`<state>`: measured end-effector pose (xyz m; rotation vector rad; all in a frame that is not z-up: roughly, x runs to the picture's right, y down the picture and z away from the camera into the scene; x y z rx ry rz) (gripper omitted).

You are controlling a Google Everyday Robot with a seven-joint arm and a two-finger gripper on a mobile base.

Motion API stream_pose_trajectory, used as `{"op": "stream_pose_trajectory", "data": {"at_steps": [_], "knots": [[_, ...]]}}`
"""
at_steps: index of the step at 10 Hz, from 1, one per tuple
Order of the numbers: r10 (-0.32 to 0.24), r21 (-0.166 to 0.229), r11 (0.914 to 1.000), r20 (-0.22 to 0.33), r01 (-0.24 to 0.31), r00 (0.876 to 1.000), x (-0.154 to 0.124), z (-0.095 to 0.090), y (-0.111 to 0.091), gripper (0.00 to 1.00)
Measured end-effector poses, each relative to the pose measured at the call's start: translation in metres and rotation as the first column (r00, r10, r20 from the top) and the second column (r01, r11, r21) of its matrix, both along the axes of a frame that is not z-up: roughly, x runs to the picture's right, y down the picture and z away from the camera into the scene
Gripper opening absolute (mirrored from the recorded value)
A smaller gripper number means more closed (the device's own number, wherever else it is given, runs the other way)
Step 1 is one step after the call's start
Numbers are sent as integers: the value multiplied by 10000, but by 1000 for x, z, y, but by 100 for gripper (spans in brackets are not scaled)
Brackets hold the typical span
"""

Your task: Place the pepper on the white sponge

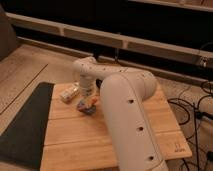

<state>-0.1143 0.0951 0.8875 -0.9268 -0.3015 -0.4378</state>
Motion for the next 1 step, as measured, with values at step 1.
{"op": "stream_pose_trajectory", "data": {"at_steps": [1], "knots": [[0,0,10000,0,0,10000,0,0,0,33]]}}
